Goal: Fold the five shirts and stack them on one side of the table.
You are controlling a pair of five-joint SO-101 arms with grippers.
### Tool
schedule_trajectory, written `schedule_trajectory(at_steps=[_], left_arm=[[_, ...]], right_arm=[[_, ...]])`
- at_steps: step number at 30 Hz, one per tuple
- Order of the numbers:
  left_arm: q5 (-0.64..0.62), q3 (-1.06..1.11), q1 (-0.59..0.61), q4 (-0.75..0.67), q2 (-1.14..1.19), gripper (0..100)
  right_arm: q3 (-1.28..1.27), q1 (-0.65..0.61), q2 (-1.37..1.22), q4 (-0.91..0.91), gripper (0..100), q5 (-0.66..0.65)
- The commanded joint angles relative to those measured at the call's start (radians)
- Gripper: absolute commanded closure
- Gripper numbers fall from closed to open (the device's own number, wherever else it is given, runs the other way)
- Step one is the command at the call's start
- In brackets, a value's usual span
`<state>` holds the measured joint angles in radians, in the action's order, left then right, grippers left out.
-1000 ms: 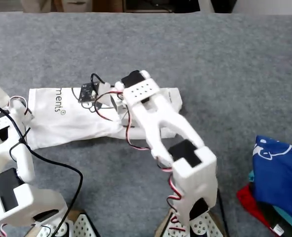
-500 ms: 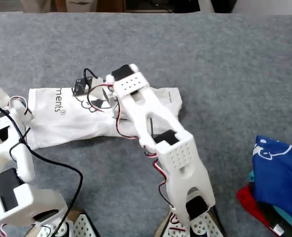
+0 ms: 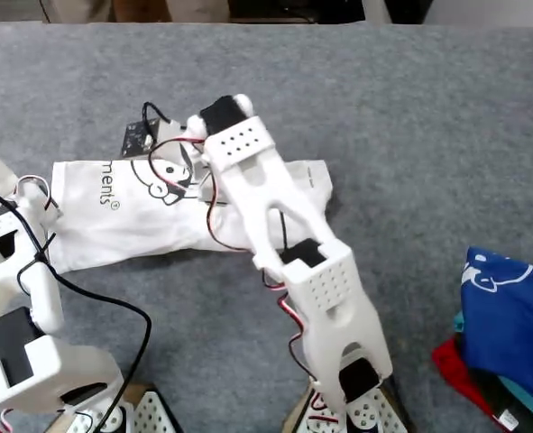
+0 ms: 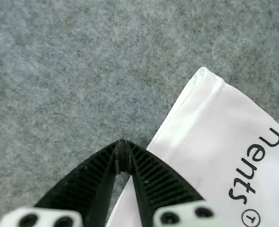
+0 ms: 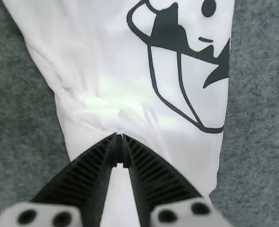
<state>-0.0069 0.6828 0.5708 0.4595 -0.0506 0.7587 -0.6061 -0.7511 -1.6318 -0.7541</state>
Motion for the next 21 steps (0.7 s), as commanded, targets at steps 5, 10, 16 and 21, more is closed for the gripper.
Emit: schedule_trajectory(at_steps=[5,10,16,21], left_arm=[[0.006,-0.049,-0.005,-0.002,-0.002,98],[0.006,-0.049,-0.005,-0.002,-0.002,98],[0.005,-0.049,-0.005,-0.002,-0.002,98],[0.005,-0.051,-0.002,-0.002,-0.002,98]], right_arm=[[0.001,-0.013,-0.116,0.117,99.3,0.041],[0.008,0.008,-0.183,0.155,99.3,0.087],[0.248,0.007,-0.073,-0.011,99.3,0.133],[0.501,0.007,0.056,-0.158,99.3,0.152]])
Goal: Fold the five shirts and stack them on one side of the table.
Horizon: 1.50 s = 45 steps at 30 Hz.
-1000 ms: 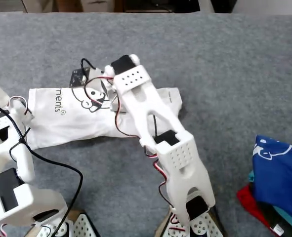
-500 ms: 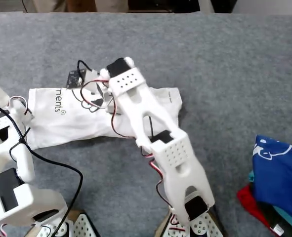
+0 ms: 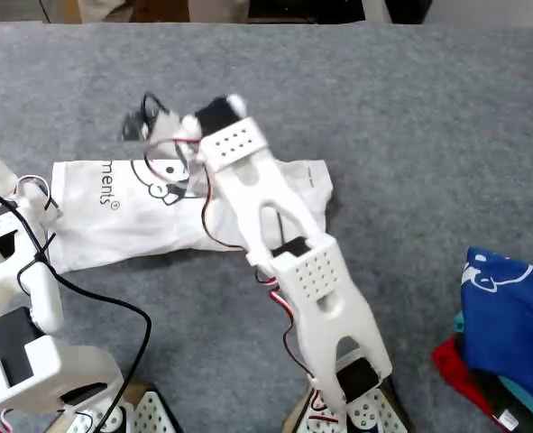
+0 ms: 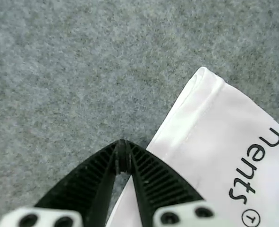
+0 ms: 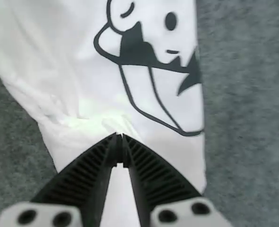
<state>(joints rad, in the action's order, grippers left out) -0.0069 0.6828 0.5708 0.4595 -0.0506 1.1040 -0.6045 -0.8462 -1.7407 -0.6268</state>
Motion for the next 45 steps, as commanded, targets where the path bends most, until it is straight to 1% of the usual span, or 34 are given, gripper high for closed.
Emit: schedule_trajectory(at_steps=[1,3,5,9,11,14,18,22,29,34,39,40,43,45], left_arm=[[0.005,-0.054,-0.002,0.0,-0.002,98],[0.006,-0.06,0.005,0.006,-0.01,98],[0.018,-0.095,0.006,0.058,-0.012,95],[0.13,-0.262,-0.017,0.319,-0.001,87],[0.175,-0.334,-0.021,0.431,-0.001,86],[0.238,-0.423,-0.023,0.551,0.012,85],[0.319,-0.539,-0.029,0.695,0.116,85],[0.35,-0.701,-0.005,0.818,0.283,85],[0.351,-1.019,-0.015,0.944,0.588,85],[0.379,-1.135,-0.021,0.948,0.785,86],[0.379,-1.252,-0.021,1.034,0.851,86],[0.379,-1.252,-0.025,1.039,0.854,88],[0.379,-1.257,-0.052,1.043,0.886,98],[0.374,-1.261,-0.064,1.051,0.897,97]], right_arm=[[0.157,0.025,0.193,-0.048,99.1,0.041],[0.117,0.053,0.271,-0.048,99.0,0.048],[0.015,0.09,0.337,-0.048,99.0,0.049],[-0.249,0.171,0.475,-0.044,99.2,0.049],[-0.361,0.209,0.536,-0.044,99.2,0.049],[-0.492,0.259,0.622,-0.044,99.2,0.051],[-0.602,0.3,0.723,-0.043,99.2,0.051],[-0.674,0.315,0.802,-0.043,99.2,0.049],[-0.753,0.312,0.88,-0.041,99.3,0.052],[-0.769,0.312,0.908,-0.041,99.3,0.054],[-0.779,0.312,0.918,-0.041,99.3,0.054],[-0.78,0.312,0.918,-0.041,99.3,0.054],[-0.78,0.315,0.918,-0.041,99.3,0.075],[-0.78,0.315,0.918,-0.041,99.3,0.091]])
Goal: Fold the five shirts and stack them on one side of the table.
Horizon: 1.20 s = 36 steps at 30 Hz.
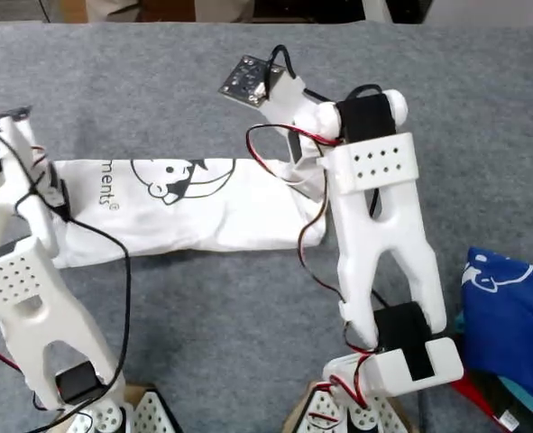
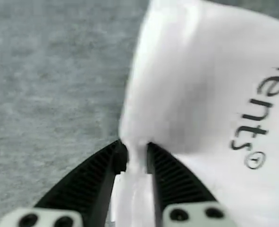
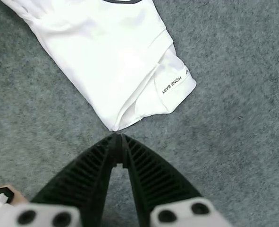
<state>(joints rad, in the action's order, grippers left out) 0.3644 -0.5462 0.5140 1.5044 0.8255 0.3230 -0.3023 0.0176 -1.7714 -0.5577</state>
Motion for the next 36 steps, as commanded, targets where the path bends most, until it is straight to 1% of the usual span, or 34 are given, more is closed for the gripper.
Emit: schedule_trajectory(at_steps=[1,4,7,10,16,21,24,26,28,30,33,36], left_arm=[[0.003,-0.035,-0.009,0.008,0.022,98],[-0.012,-0.057,0.008,0.014,0.039,98],[-0.094,-0.074,0.069,0.012,0.039,98],[-0.095,-0.095,0.138,0.014,0.044,98],[-0.005,-0.14,0.282,0.014,0.042,98],[0.068,-0.219,0.371,0.014,0.041,98],[0.084,-0.284,0.396,0.035,0.035,98],[0.081,-0.351,0.387,0.098,0.035,98],[0.078,-0.416,0.354,0.172,0.041,98],[0.075,-0.468,0.31,0.239,0.041,98],[-0.009,-0.493,0.244,0.255,0.031,98],[-0.061,-0.471,0.183,0.255,-0.013,98]], right_arm=[[0.001,0.013,0.054,-0.011,99.3,0.026],[0.001,0.016,0.064,-0.011,99.3,0.028],[0.001,0.047,0.097,-0.011,99.3,0.028],[-0.001,0.102,0.137,-0.011,99.3,0.026],[-0.105,0.216,0.182,-0.003,99.3,0.018],[-0.274,0.286,0.189,0.084,99.3,0.018],[-0.38,0.32,0.189,0.19,99.3,0.018],[-0.47,0.329,0.189,0.295,99.3,0.025],[-0.585,0.325,0.189,0.431,99.3,0.032],[-0.714,0.321,0.188,0.603,99.3,0.086],[-0.881,0.321,0.188,0.836,99.3,0.147],[-0.984,0.321,0.189,0.967,99.3,0.169]])
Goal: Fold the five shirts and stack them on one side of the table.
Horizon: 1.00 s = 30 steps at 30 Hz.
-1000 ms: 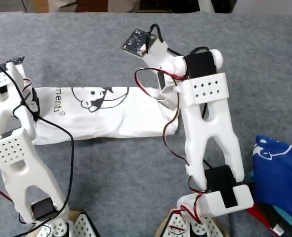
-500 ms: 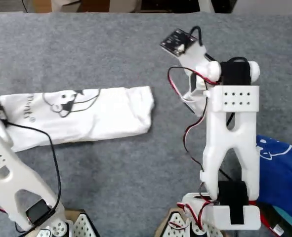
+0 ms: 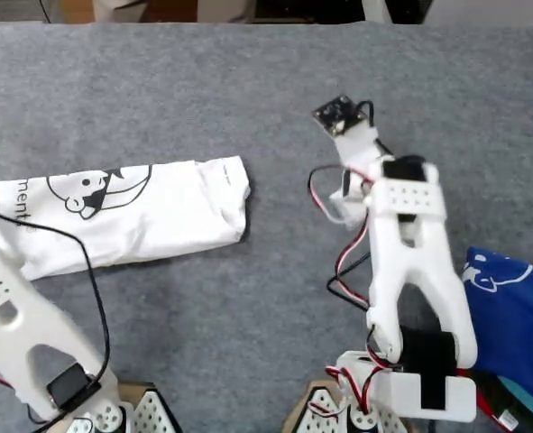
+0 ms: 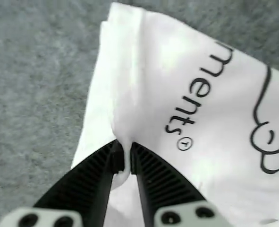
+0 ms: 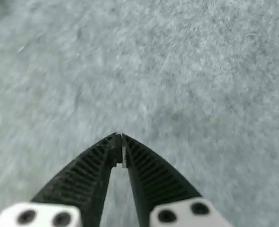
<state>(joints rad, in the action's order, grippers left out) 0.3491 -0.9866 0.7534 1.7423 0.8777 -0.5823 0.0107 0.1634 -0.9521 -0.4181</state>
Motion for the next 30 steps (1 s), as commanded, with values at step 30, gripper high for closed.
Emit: schedule_trajectory(at_steps=[30], left_arm=[[-0.281,0.193,-0.922,0.017,-0.372,98]], right_arm=[[-0.343,0.048,0.054,0.427,99.3,0.098]])
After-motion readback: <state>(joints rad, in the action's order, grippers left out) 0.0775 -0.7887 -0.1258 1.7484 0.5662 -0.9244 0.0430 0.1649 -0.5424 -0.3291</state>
